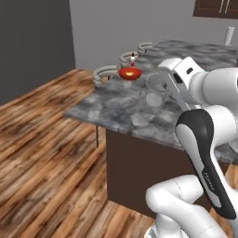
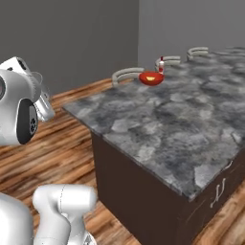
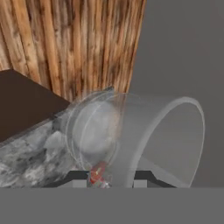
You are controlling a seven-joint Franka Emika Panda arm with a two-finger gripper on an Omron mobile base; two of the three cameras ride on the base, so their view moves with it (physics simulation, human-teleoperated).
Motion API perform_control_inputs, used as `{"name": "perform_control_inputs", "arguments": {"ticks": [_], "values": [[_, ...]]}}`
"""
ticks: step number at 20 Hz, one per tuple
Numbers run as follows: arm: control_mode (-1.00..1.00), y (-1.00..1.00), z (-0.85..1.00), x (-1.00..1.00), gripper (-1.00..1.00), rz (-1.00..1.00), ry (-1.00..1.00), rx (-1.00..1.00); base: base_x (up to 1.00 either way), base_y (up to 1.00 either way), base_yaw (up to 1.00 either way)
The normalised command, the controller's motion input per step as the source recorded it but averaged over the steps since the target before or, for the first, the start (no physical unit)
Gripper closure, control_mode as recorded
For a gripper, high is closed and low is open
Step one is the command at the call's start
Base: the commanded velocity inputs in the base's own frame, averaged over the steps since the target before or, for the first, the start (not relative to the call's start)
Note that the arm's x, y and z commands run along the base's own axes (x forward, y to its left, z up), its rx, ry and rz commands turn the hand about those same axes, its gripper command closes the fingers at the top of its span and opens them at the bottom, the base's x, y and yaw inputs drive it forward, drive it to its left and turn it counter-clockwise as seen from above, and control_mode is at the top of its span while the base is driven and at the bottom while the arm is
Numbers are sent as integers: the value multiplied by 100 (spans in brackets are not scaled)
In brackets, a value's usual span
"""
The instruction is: There is a bowl on the dining counter. Grab a lemon wedge from the fridge and place it in the bowl. Then get the liquor bottle and glass cup from the cabinet and place them next to the bowl.
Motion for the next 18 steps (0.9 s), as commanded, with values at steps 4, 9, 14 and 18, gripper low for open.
{"name": "perform_control_inputs", "arguments": {"ticks": [4,9,14,18], "values": [[100,0,0,0,100,0,0,0,21,93,-42],[100,0,0,0,100,0,0,0,21,95,-42],[100,0,0,0,100,0,0,0,20,95,-42],[100,0,0,0,100,0,0,0,18,94,-42]]}}
